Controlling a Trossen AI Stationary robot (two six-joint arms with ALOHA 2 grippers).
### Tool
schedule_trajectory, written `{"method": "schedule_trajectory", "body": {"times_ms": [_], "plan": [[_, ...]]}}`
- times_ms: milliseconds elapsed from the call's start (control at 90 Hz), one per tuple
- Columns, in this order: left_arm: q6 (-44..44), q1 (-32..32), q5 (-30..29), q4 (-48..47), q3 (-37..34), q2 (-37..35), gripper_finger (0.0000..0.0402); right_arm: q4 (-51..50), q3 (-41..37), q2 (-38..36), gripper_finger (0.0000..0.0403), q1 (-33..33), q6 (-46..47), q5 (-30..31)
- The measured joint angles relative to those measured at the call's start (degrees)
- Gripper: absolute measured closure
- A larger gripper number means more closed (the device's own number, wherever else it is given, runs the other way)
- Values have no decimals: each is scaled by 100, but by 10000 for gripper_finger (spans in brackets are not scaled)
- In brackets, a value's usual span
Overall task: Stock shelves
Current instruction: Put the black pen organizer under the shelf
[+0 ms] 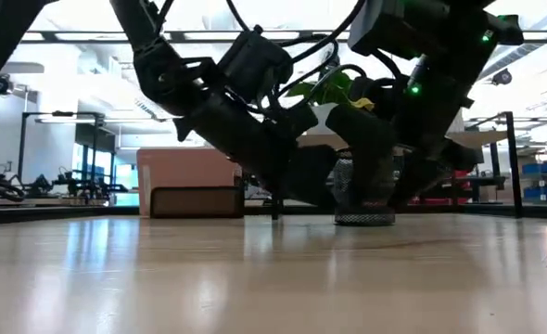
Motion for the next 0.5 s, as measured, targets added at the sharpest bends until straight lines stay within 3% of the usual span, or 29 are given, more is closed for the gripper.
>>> {"method": "schedule_trajectory", "body": {"times_ms": [233, 500], "plan": [[195, 18, 193, 7, 226, 139, 250, -77, 0, 0, 101, 178, 228, 1], [821, 67, 214, -23, 928, 669, 263, -842, 0, 0, 116, 519, 1369, 1]]}}
